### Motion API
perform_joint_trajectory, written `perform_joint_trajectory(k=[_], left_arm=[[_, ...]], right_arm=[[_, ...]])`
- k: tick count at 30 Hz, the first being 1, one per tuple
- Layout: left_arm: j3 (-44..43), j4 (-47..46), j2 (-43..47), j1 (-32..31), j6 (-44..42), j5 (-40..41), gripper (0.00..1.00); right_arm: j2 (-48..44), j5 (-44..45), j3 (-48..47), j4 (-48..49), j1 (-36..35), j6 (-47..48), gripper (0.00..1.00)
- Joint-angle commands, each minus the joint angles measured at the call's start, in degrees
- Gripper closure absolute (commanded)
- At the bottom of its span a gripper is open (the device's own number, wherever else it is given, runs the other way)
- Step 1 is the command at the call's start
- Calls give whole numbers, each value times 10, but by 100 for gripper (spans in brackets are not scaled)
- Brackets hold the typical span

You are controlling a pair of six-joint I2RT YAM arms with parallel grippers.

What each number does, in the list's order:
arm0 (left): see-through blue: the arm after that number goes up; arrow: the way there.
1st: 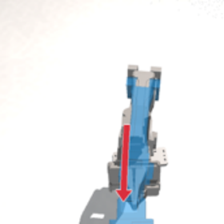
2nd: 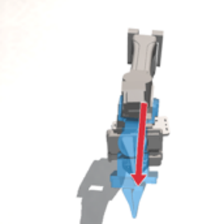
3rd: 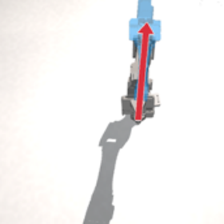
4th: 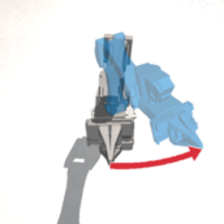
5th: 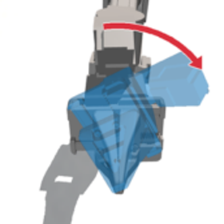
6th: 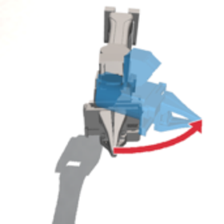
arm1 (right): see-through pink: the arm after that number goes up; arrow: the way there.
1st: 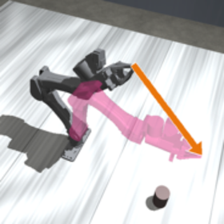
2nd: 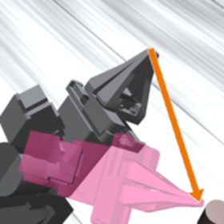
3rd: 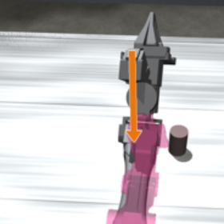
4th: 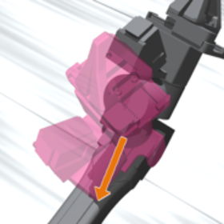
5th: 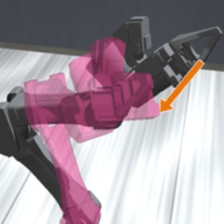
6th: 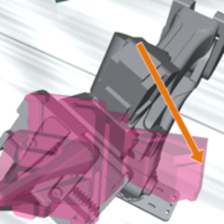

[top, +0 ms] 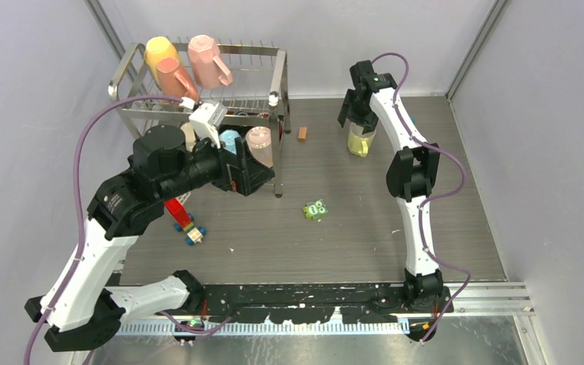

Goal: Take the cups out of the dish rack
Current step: Place the cup at the center of the board, then unload the cup from the dish rack.

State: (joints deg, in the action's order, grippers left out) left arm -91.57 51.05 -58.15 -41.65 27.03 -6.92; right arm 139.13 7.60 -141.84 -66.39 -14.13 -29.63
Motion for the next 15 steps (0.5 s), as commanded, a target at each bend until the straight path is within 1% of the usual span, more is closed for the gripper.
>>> perform_joint_trajectory(k=[1,5,9,10,15], left_arm=[[-17,-17,-4,-2,4,12,0],[-21,-19,-7,-2,2,19,0],[-30,-18,-11,-2,-2,30,0],[-33,-16,-12,-2,-5,34,0],[-65,-8,-27,-2,-20,59,0]], right_arm=[[-62,-9,-12,-7,-5,2,25],[-109,-8,16,6,-14,1,20],[-158,-8,44,16,-25,-2,12],[-171,-8,52,17,-28,-4,1],[-247,-7,107,35,-49,-9,0]])
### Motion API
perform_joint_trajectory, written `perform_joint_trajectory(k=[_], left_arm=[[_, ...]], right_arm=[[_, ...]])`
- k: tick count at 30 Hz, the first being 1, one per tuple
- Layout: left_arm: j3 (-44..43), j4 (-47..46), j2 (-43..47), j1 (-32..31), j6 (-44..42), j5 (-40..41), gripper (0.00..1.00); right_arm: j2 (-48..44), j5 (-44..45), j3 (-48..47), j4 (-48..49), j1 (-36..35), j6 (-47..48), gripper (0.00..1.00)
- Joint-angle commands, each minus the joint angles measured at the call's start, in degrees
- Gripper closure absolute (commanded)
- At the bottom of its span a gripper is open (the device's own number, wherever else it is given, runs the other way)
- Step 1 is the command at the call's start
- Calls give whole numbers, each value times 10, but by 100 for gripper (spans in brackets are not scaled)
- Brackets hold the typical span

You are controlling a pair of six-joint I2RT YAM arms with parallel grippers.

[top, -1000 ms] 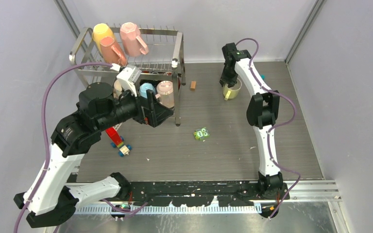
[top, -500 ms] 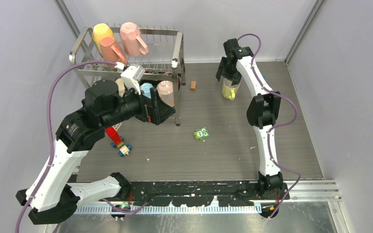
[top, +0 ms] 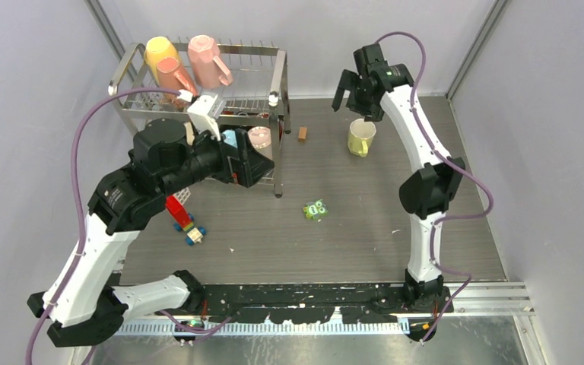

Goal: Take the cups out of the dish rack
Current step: Unload the cup from the dish rack.

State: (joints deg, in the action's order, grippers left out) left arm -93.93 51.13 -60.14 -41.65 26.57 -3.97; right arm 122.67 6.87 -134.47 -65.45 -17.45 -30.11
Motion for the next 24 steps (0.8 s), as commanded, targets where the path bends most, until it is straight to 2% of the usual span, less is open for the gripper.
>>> perform_joint_trajectory(k=[1,10,17,24], left_arm=[[-48,-8,-10,-2,-19,35,0],[-134,20,-58,-2,-57,173,0],[-209,43,-118,-2,-75,346,0],[-254,37,-177,-1,-99,476,0]], right_arm=[[-101,-1,52,35,-18,-6,0],[-290,-29,237,117,-26,-16,0],[-405,-87,356,161,-27,-24,0],[-511,-99,456,201,-29,-27,0]])
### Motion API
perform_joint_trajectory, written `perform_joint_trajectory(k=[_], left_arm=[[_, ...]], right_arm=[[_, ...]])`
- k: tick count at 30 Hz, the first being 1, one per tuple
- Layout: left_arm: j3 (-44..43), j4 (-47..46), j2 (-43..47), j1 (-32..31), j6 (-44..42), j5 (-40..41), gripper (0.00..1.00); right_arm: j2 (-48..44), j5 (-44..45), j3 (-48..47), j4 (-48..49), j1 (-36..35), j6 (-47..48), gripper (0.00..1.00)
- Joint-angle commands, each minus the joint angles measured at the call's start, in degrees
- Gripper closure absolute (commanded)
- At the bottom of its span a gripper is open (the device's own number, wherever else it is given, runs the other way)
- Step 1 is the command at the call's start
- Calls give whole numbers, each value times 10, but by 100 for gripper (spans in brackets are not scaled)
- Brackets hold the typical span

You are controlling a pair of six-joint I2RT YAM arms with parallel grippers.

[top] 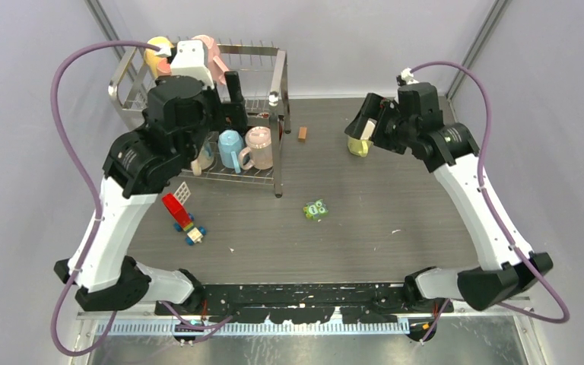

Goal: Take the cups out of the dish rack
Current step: Unload the cup from the dish rack.

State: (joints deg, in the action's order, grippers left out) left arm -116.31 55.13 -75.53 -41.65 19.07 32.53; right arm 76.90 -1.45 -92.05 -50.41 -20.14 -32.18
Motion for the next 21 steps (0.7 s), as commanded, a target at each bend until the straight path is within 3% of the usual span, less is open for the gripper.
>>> perform_joint_trajectory(k=[1,10,14,21], left_arm=[[-40,-1,-34,-1,-26,123,0],[-167,31,-153,23,-54,249,0],[-183,34,-181,48,-50,252,0],[-209,82,-217,129,9,165,0]], right_arm=[[-61,-18,37,51,-2,-5,0],[-103,-56,81,79,-3,-22,0],[-108,-64,84,84,-3,-25,0],[-106,-80,86,90,-3,-31,0]])
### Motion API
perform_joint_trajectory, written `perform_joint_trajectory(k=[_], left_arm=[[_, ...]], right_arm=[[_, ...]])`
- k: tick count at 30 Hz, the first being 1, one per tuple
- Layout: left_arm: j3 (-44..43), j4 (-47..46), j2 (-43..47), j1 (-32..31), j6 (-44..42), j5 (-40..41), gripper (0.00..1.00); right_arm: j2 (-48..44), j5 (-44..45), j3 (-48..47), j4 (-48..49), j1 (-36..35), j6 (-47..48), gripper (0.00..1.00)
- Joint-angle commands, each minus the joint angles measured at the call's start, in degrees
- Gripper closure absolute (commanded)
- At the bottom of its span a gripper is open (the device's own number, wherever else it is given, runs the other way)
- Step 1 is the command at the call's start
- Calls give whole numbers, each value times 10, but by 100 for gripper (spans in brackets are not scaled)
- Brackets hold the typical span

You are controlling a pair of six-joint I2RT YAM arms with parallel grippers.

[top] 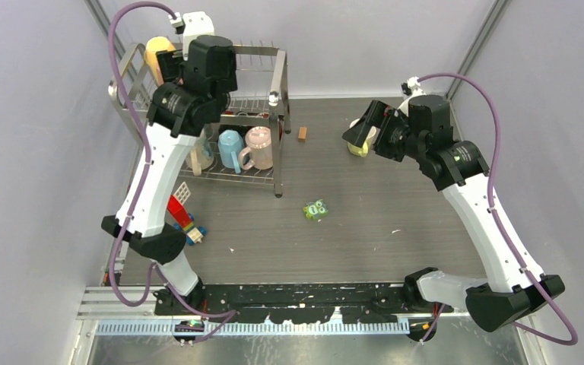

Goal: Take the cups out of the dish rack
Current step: Unload the cup from the dish rack.

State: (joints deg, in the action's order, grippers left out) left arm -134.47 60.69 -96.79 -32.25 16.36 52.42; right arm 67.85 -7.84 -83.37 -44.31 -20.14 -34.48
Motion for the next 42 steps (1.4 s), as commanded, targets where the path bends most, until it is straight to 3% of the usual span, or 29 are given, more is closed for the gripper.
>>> perform_joint_trajectory(k=[1,13,31,42], left_arm=[[-26,28,-6,43,40,-42,0],[-19,45,-18,110,68,-106,3],[9,27,-14,180,67,-167,50],[-17,34,-38,190,70,-203,58]], right_arm=[[-15,-15,0,30,-3,-8,0],[-9,-32,2,41,-4,-15,0],[-8,-40,13,49,-6,-23,0],[-4,-42,21,55,-7,-28,0]])
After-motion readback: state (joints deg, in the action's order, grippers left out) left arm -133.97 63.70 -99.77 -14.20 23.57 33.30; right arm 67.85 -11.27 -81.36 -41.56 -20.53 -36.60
